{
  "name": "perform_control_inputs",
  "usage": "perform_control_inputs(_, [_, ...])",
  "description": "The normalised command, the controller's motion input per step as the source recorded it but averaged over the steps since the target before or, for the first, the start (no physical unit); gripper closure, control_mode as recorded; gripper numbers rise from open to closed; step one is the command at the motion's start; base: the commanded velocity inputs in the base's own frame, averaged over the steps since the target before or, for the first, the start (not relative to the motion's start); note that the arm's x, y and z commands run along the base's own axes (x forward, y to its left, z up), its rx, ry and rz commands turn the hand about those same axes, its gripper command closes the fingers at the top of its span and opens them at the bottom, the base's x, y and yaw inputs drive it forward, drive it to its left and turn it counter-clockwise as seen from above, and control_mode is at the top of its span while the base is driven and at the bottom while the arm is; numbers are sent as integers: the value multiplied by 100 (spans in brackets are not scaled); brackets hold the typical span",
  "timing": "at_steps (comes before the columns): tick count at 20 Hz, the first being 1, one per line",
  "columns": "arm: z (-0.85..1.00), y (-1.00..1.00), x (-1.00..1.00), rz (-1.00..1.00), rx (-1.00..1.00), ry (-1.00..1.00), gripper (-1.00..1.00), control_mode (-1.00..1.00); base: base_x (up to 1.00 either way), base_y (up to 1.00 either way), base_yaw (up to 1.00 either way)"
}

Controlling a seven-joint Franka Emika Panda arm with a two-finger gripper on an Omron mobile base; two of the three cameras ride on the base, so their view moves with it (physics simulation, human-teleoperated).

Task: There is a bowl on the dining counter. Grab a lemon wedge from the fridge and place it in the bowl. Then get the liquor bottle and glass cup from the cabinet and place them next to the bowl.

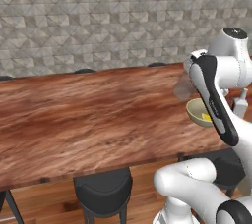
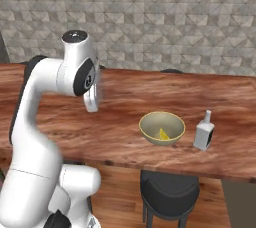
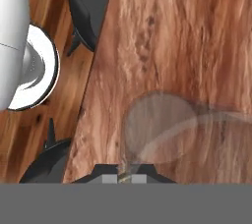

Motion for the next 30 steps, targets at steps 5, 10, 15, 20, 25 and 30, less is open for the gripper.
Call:
perform_control_inputs(5, [-62,0,70,6,0,19,100,-100,0,0,0])
perform_control_inputs(10, [-60,0,47,1,0,13,100,-100,0,0,0])
perform_control_inputs(15, [-50,0,18,0,0,3,100,-100,0,0,0])
perform_control_inputs(20, [-54,0,7,0,-3,0,100,-100,0,0,0])
perform_control_inputs(25, [-61,0,8,0,-8,0,100,-100,0,0,0])
perform_control_inputs(30, [-49,0,19,-1,-4,4,100,-100,0,0,0])
